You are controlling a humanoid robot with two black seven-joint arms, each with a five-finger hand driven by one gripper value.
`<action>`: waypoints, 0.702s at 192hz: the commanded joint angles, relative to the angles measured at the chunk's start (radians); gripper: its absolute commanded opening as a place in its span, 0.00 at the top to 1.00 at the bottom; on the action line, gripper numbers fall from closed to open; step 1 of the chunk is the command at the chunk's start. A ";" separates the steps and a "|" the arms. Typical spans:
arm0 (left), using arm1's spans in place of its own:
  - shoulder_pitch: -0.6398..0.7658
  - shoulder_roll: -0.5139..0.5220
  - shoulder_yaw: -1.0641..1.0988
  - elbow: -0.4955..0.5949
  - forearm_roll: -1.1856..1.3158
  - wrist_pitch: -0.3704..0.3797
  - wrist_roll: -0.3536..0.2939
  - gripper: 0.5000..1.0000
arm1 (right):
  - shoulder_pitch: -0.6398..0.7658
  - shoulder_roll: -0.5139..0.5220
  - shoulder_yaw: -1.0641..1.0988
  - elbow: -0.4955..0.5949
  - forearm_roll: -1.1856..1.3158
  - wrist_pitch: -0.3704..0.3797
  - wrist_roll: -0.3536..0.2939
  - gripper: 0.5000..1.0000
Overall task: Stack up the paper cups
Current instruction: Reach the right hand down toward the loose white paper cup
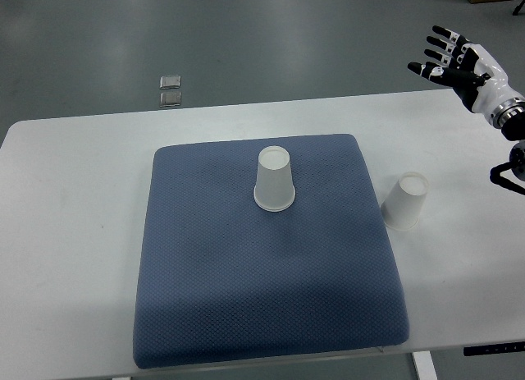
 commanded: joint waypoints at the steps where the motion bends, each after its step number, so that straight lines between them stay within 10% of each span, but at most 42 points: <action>1: 0.000 0.000 0.000 0.000 0.000 0.000 0.000 0.00 | 0.004 -0.073 -0.038 0.016 -0.057 0.108 0.039 0.17; 59: 0.000 0.000 0.000 0.000 0.000 0.000 0.000 0.00 | -0.001 -0.222 -0.102 0.122 -0.531 0.275 0.211 0.17; 135: 0.000 0.000 0.000 0.000 0.000 0.000 0.000 0.00 | -0.009 -0.312 -0.280 0.248 -0.869 0.279 0.281 0.17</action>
